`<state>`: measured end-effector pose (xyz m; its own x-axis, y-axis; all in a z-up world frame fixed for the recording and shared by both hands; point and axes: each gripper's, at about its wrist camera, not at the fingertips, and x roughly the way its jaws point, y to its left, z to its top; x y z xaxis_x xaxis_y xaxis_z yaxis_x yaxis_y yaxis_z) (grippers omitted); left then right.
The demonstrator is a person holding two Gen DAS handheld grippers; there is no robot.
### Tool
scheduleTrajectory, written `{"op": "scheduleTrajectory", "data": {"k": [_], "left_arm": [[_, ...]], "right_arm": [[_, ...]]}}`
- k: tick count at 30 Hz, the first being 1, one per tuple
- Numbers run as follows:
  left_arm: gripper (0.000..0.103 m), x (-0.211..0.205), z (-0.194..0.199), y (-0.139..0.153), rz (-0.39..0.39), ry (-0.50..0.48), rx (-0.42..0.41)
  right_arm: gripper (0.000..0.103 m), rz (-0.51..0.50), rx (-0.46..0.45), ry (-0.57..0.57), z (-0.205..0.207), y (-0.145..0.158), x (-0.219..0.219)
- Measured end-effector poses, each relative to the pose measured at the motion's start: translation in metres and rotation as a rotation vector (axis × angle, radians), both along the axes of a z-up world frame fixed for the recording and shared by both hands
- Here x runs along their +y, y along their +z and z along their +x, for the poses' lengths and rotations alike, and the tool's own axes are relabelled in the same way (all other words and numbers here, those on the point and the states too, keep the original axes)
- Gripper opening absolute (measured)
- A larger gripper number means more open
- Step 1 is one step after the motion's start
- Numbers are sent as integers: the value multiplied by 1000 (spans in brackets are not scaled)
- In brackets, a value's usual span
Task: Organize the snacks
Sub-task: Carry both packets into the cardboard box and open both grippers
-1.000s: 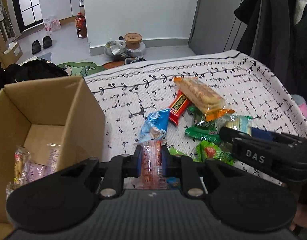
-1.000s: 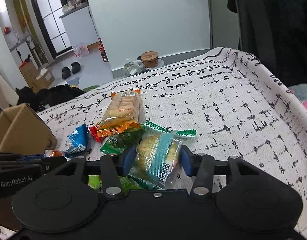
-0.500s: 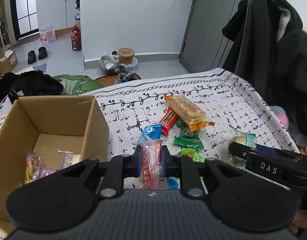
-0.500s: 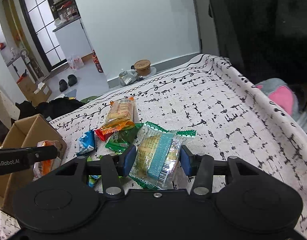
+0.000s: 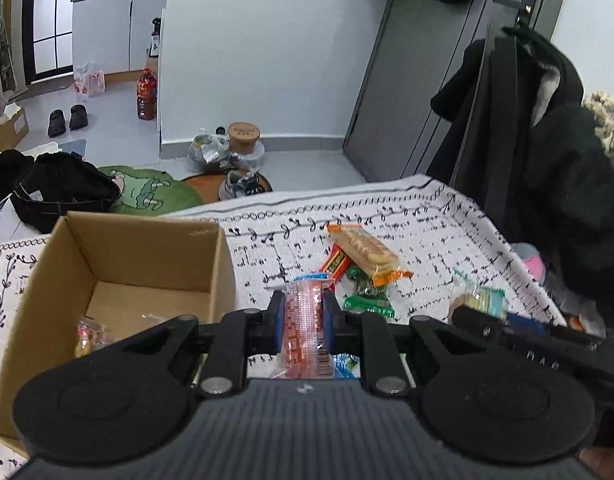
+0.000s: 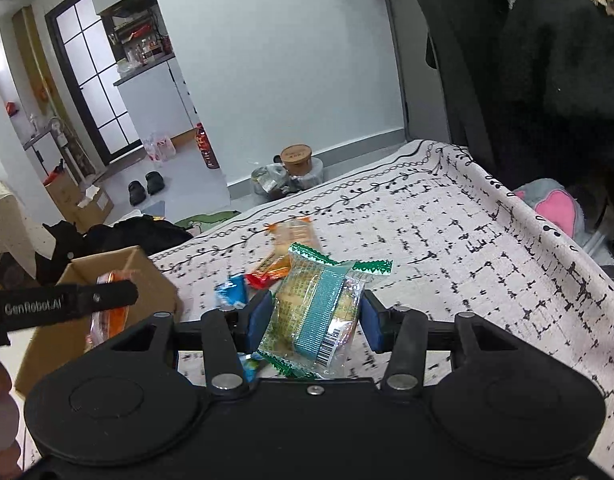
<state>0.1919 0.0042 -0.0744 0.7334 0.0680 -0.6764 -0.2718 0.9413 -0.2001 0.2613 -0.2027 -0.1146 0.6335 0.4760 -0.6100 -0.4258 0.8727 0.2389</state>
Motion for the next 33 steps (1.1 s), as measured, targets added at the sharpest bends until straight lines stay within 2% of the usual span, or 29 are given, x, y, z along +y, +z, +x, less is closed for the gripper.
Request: {"op": "scheduleTrajectory", "data": {"k": [18,33], "left_arm": [[18,44,-41,27,-30,63,-107],[18,82,-64,19,-48,99,-81]], "right_arm": [[47,19,-66,47,-38,30,39],[47,28,-64,103,-55,30,79]]}}
